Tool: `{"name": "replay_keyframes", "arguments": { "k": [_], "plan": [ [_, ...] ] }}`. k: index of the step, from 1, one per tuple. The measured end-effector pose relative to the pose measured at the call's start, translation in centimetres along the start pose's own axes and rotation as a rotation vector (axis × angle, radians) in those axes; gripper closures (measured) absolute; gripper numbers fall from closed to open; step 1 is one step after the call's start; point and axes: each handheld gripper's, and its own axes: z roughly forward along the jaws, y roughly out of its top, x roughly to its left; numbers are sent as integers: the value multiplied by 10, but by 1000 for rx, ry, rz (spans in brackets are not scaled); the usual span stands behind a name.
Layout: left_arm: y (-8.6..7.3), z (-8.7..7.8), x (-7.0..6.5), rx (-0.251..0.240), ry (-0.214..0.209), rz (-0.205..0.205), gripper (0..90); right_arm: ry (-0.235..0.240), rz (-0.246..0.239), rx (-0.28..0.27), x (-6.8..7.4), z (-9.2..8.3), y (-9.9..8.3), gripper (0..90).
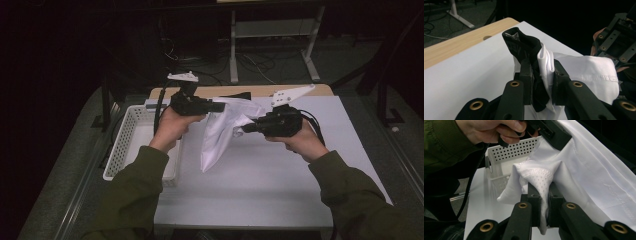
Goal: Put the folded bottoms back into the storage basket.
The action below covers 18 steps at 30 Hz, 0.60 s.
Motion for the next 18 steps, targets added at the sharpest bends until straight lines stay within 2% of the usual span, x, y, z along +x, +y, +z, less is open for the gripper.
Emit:
{"name": "replay_keyframes", "arguments": {
  "k": [9, 18],
  "plan": [
    [8, -40, 8, -21, 54, 11, 746, 38, -38, 7, 7, 25, 29, 824],
    [5, -75, 20, -44, 111, 3, 746, 71, -74, 25, 14, 55, 54, 824]
  ]
}}
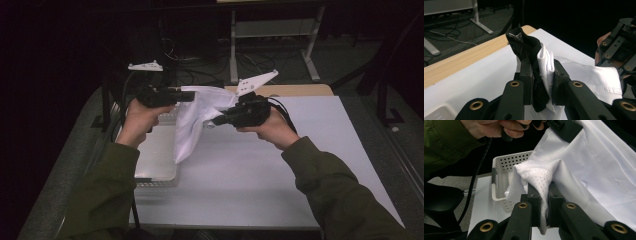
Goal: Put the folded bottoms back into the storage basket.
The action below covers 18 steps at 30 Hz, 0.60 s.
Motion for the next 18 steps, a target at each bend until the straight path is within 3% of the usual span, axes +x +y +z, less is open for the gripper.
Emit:
{"name": "replay_keyframes", "arguments": {
  "k": [18],
  "plan": [
    [-21, -47, 33, 0, 117, -47, 747, 81, -19, 70, 15, 69, 8, 824]
  ]
}}
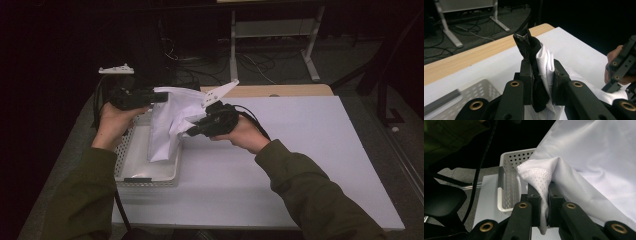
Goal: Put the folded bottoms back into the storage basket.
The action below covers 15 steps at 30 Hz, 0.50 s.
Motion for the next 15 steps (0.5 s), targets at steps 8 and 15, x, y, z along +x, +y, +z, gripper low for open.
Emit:
{"name": "replay_keyframes", "arguments": {
  "k": [8, 15],
  "plan": [
    [-13, -13, 16, 31, 66, -21, 747, 23, -12, 36, 3, 31, -2, 824],
    [-27, -19, 31, 56, 115, -49, 747, 41, -16, 62, 8, 54, -3, 824]
  ]
}}
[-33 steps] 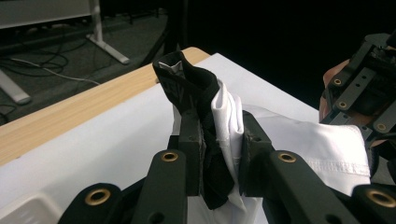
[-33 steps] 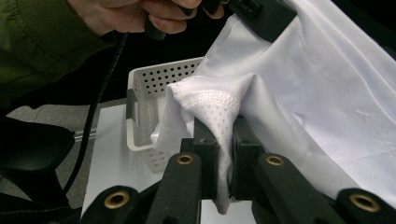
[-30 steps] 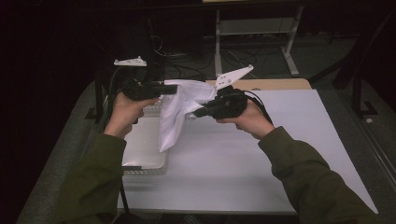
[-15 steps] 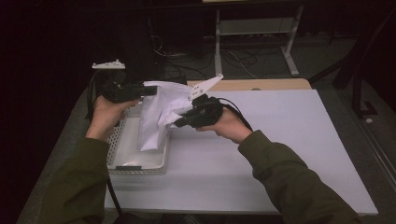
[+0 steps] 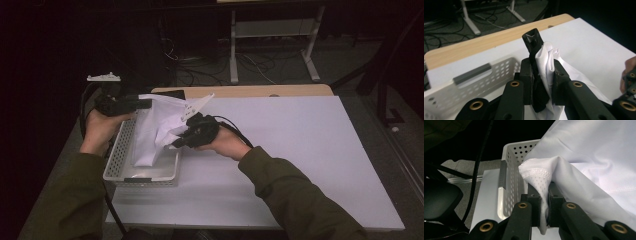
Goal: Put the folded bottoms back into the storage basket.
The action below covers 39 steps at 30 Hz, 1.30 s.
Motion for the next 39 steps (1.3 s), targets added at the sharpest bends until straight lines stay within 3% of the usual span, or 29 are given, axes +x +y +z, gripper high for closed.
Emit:
{"name": "replay_keyframes", "arguments": {
  "k": [14, 19, 23, 28, 32, 39],
  "plan": [
    [-35, -2, 30, 94, 116, -44, 747, 59, -5, 63, 9, 49, -2, 822],
    [-48, 0, 40, 108, 136, -70, 747, 68, -8, 93, 12, 63, -5, 819],
    [-57, 8, 43, 129, 141, -56, 746, 74, -11, 125, 14, 70, -10, 779],
    [-64, 25, 43, 172, 133, -25, 745, 74, -10, 143, 15, 69, -18, 702],
    [-64, 40, 41, 201, 139, 7, 745, 68, 7, 121, 12, 62, -23, 622],
    [-61, 62, 44, 228, 140, 2, 741, 44, 38, 69, 7, 44, -26, 530]
  ]
}}
